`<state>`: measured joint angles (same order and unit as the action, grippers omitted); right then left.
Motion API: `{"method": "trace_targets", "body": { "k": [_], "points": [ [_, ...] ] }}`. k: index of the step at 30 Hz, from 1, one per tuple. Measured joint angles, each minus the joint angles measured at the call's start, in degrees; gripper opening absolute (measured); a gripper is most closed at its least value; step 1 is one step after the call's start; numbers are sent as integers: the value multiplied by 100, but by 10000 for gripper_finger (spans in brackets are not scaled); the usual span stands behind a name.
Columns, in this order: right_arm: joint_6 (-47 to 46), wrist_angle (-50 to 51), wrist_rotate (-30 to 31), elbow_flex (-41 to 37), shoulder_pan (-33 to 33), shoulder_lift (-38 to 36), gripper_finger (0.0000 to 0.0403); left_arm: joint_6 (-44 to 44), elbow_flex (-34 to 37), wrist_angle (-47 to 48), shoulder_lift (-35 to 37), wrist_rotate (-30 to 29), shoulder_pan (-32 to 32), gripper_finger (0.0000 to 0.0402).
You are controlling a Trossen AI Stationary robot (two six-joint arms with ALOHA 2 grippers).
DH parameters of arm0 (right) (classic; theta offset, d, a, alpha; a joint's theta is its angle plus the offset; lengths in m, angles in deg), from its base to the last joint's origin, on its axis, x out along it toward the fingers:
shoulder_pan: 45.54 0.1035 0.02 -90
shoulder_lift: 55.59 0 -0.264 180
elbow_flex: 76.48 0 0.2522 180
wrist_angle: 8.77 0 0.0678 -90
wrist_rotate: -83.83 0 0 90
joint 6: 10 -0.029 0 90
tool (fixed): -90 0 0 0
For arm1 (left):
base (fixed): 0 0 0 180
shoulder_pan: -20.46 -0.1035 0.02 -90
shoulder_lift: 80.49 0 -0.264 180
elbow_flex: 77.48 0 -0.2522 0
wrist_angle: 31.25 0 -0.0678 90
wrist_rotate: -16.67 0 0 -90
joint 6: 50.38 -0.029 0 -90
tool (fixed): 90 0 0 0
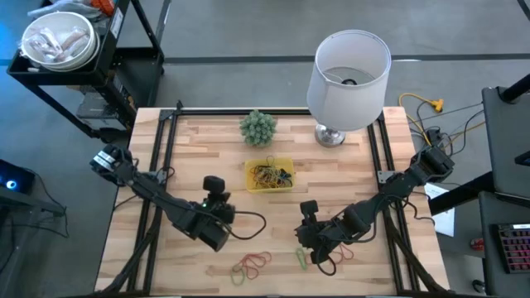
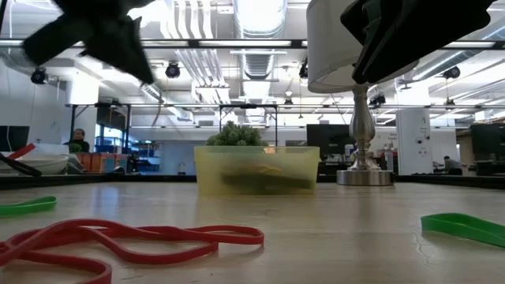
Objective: Pick and place rubber bands into bin
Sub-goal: Put the yellow rubber band into the yellow bin
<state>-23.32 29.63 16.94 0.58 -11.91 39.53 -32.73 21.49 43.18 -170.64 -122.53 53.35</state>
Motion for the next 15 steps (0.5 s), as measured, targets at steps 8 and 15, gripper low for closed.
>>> {"method": "trace_targets", "body": {
  "k": [8,15],
  "points": [
    [0,0,-2,0,0,1,61,-849,-550,-18,5,-1409,-346,0],
    [0,0,-4,0,0,2,61,-1442,-835,-284,11,-1723,-951,0]
  ]
}}
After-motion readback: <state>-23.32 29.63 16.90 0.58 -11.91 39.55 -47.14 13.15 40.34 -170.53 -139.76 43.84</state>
